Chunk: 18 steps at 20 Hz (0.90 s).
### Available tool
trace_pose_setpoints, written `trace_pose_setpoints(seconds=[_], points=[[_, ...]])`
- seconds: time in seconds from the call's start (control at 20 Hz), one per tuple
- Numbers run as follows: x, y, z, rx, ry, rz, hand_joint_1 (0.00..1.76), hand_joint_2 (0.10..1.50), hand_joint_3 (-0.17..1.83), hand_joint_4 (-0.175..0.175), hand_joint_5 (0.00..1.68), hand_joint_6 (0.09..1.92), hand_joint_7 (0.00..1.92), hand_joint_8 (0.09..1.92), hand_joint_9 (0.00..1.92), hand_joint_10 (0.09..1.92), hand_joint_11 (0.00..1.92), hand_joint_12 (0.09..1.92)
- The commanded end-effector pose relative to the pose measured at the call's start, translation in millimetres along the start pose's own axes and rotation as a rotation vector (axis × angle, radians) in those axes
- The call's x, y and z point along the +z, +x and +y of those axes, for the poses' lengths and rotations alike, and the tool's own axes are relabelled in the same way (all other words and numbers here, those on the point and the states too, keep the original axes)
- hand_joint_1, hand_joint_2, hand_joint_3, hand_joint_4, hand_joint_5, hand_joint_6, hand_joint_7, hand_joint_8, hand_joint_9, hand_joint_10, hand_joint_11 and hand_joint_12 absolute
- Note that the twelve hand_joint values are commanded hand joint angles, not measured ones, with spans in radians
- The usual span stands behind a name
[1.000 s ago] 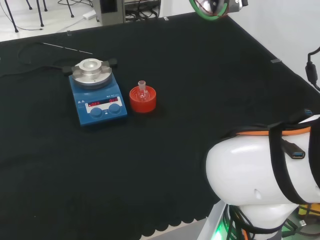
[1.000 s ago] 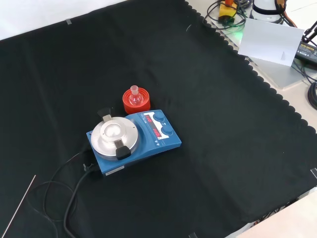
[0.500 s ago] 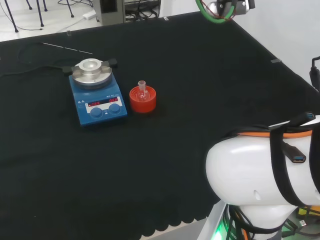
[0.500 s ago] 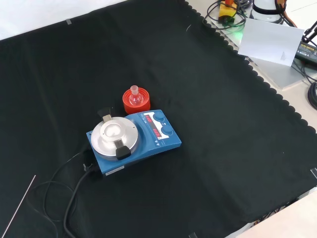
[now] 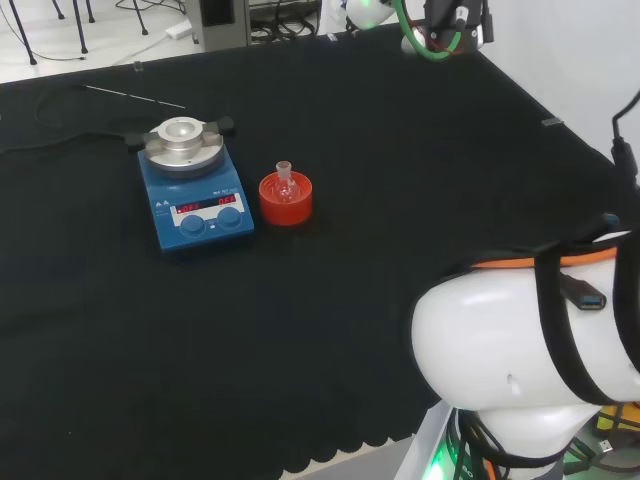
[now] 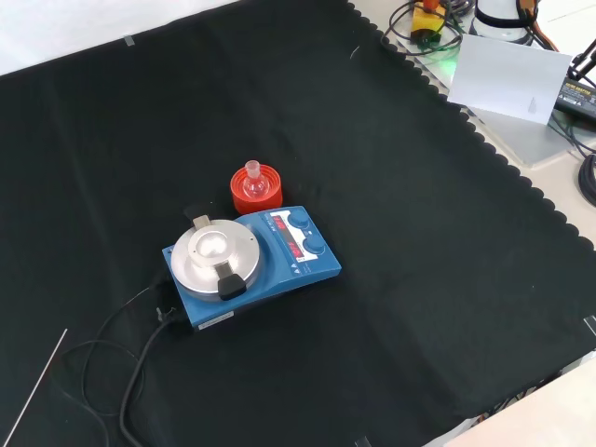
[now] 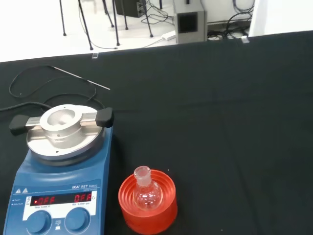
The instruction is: Pick up the round-bottom flask.
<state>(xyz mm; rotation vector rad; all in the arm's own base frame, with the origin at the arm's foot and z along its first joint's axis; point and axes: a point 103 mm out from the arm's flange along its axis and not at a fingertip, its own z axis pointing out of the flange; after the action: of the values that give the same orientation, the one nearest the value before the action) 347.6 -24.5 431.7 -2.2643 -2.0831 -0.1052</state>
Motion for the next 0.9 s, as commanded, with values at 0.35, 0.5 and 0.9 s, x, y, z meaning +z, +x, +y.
trace_pose_setpoints(seconds=[0.35, 0.5, 0.9], points=[[136.0, -22.6, 103.8, -0.094, 0.048, 0.172, 0.82, 0.64, 0.73, 0.030, 0.46, 0.09, 0.16, 0.53, 0.32, 0.62, 0.00, 1.18], [154.4, -20.8, 110.9, -0.092, 0.076, 0.216, 0.81, 0.62, 0.70, 0.031, 0.42, 0.09, 0.05, 0.47, 0.21, 0.66, 0.00, 1.12], [205.5, -11.4, 129.0, -0.068, 0.096, 0.363, 0.73, 0.64, 0.43, 0.039, 0.38, 0.09, 0.00, 0.17, 0.04, 0.71, 0.00, 0.94]])
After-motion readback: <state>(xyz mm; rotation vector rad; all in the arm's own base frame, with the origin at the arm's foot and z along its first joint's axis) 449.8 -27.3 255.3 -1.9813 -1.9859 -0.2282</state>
